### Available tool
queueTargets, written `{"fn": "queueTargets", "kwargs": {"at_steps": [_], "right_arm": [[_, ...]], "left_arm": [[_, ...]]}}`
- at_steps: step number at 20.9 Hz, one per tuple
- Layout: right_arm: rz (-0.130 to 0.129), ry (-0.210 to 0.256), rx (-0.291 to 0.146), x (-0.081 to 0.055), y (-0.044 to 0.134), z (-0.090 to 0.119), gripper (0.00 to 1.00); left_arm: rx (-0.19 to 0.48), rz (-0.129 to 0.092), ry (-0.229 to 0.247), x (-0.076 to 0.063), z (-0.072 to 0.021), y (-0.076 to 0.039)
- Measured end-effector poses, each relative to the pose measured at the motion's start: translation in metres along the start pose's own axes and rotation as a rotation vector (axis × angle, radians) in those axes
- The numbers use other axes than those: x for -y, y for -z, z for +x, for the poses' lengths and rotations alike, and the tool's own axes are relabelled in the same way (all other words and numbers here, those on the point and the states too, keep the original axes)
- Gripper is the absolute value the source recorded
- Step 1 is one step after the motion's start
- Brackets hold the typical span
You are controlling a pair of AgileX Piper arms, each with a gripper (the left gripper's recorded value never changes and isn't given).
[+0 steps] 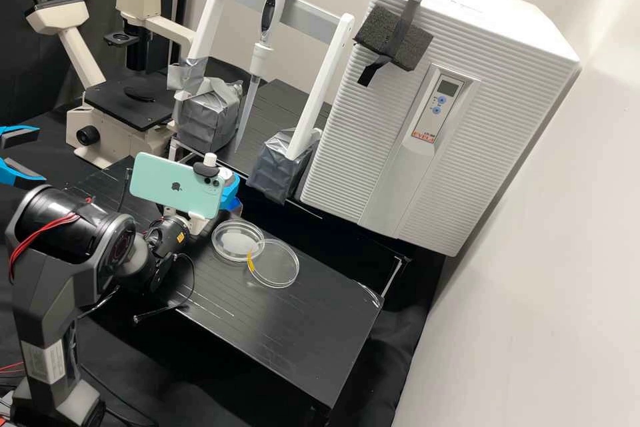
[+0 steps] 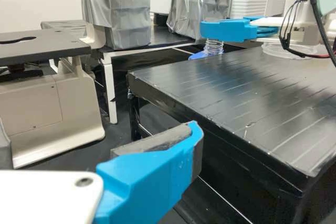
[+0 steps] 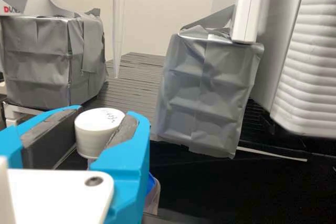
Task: Close the bottle
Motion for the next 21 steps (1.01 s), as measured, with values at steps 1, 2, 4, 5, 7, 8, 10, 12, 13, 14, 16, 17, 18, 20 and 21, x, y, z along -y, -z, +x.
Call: {"fn": "queueTargets", "kwargs": {"at_steps": [1,2,4,5,7,8,10,12,13,14,16,17,18,20,21], "right_arm": [[0.000,-0.001,0.002,0.000,0.000,0.000,0.00],[-0.002,-0.003,0.003,-0.001,-0.001,-0.001,0.00],[0.000,-0.007,0.003,-0.002,-0.001,-0.004,0.00],[0.000,-0.008,0.002,-0.002,-0.001,-0.006,0.00],[-0.001,-0.007,0.000,-0.003,0.000,-0.010,0.00],[-0.001,-0.006,0.001,-0.003,0.000,-0.010,0.00],[-0.001,-0.005,0.002,-0.003,0.000,-0.012,0.00],[-0.001,-0.005,0.002,-0.003,0.000,-0.012,0.00],[-0.001,-0.005,0.002,-0.003,0.000,-0.012,0.00],[-0.001,-0.005,0.002,-0.003,0.000,-0.012,0.00],[-0.001,-0.005,0.002,-0.003,0.000,-0.012,0.00],[0.000,-0.005,0.002,-0.002,0.000,-0.012,0.00],[0.000,-0.002,-0.001,-0.002,0.001,-0.012,0.00],[0.000,0.002,-0.002,-0.001,0.002,-0.011,0.00],[0.000,0.003,-0.004,-0.001,0.002,-0.010,0.00]], "left_arm": [[0.000,0.000,0.000,0.000,0.0000,0.000],[0.000,0.000,0.000,0.000,0.0000,0.000],[0.000,0.000,0.000,0.000,0.0000,0.000],[0.000,0.000,0.000,0.000,0.0000,0.000],[0.000,0.000,0.000,0.000,0.0000,0.000],[0.000,0.000,0.000,0.000,0.0000,0.000],[0.000,0.000,0.000,0.000,0.0000,0.000],[0.002,0.000,0.001,0.000,0.0003,0.000],[0.002,0.000,0.001,0.000,0.0003,0.000],[0.003,0.000,0.001,0.000,0.0004,-0.001],[0.003,0.000,0.001,0.000,0.0004,-0.001],[0.003,0.000,0.001,0.000,0.0004,-0.001],[0.003,0.000,0.001,0.000,0.0004,-0.001],[0.003,0.000,0.001,0.000,0.0004,-0.001],[0.003,0.000,0.001,0.000,0.0004,-0.001]]}}
